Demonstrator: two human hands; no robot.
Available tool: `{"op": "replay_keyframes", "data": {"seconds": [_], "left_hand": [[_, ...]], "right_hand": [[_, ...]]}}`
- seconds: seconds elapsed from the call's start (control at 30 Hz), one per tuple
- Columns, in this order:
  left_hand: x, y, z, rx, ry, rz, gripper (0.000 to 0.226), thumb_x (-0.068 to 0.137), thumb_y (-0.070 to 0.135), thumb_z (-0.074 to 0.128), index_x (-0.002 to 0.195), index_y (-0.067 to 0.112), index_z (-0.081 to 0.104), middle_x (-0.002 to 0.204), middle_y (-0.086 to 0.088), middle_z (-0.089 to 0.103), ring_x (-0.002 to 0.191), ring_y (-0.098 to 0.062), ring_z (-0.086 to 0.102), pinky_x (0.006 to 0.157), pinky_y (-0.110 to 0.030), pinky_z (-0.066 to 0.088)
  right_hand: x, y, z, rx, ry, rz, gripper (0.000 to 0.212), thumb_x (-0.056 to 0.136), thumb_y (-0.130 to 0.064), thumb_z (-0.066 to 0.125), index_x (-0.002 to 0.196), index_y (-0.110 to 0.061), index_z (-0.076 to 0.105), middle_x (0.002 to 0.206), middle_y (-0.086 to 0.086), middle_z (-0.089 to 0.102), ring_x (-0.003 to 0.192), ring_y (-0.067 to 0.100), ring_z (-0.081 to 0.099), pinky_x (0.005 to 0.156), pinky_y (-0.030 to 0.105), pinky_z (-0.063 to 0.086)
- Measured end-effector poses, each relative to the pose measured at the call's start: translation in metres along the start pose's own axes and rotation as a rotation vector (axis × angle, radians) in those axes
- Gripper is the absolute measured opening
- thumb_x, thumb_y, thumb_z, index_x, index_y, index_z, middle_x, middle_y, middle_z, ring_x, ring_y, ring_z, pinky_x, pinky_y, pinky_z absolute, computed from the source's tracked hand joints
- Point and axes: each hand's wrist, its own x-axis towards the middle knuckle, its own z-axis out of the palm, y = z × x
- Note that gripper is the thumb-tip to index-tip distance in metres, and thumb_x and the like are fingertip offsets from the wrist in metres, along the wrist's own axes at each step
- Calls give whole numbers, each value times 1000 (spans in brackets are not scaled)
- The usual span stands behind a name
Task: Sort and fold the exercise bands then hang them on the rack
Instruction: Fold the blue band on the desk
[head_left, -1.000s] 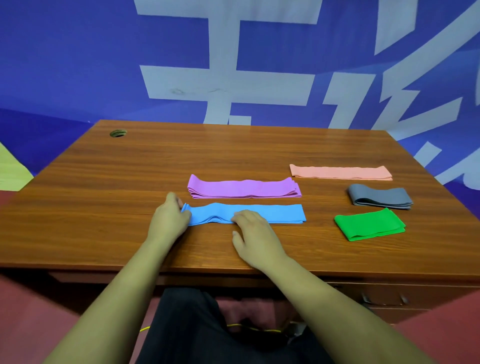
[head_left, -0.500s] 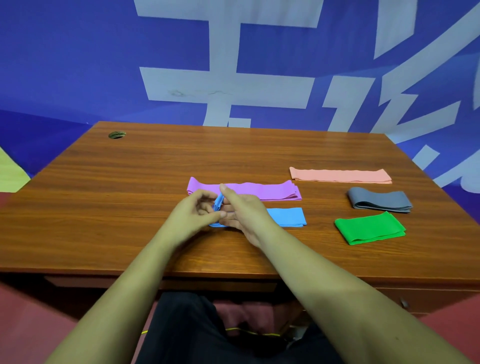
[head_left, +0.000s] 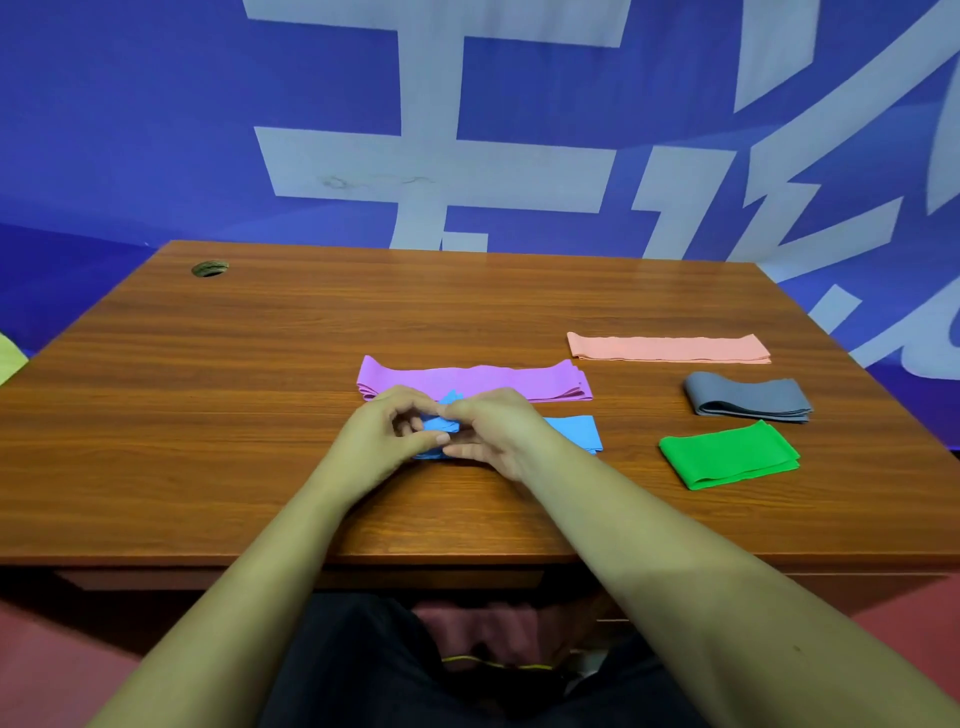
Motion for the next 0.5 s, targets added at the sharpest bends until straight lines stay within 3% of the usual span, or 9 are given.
{"op": "replay_keyframes", "data": {"seconds": [0.07, 0.17, 0.23, 0.33, 0.4, 0.5], "left_hand": [[2, -3, 0, 47, 8, 40, 44, 72, 18, 85, 109, 28, 64, 112, 6, 62, 89, -2, 56, 82, -14, 43], [7, -9, -5, 19, -170, 21, 76, 73, 25, 85, 137, 32, 44, 137, 18, 51, 127, 6, 45, 106, -15, 33], [11, -12, -3, 4, -255, 2, 76, 74, 30, 83, 138, 32, 44, 137, 16, 54, 129, 1, 47, 111, -27, 36], [17, -14, 3, 42, -176, -13, 55, 71, 40, 75, 122, 30, 55, 121, 15, 64, 117, -2, 57, 108, -38, 41], [19, -14, 8, 48, -188, -26, 47, 72, 40, 73, 114, 30, 54, 120, 13, 63, 118, -4, 56, 108, -37, 40], [20, -17, 19, 18, -247, -30, 58, 71, 39, 76, 119, 27, 46, 121, 10, 62, 121, -4, 54, 107, -28, 37]], "right_hand": [[-1, -5, -3, 50, 4, 13, 16, 87, 3, 59, 104, 2, 61, 96, 22, 67, 84, 33, 68, 70, 38, 60], [-4, -17, -12, 84, -48, 31, 23, 89, 3, 57, 111, 2, 60, 96, 20, 64, 79, 29, 68, 67, 36, 60], [-7, -24, -19, 85, -85, 20, 23, 89, 2, 58, 112, 1, 60, 98, 19, 63, 78, 25, 67, 68, 33, 59], [-8, -31, -29, 94, -94, -6, 15, 88, 2, 59, 103, 0, 62, 94, 19, 64, 78, 27, 67, 72, 35, 58], [-9, -34, -37, 122, -100, 0, 11, 88, 2, 59, 99, 1, 63, 93, 19, 65, 77, 29, 68, 69, 33, 59], [-11, -37, -48, 183, -107, 8, 9, 89, 2, 58, 97, 1, 62, 91, 19, 65, 73, 29, 68, 64, 32, 59]]}}
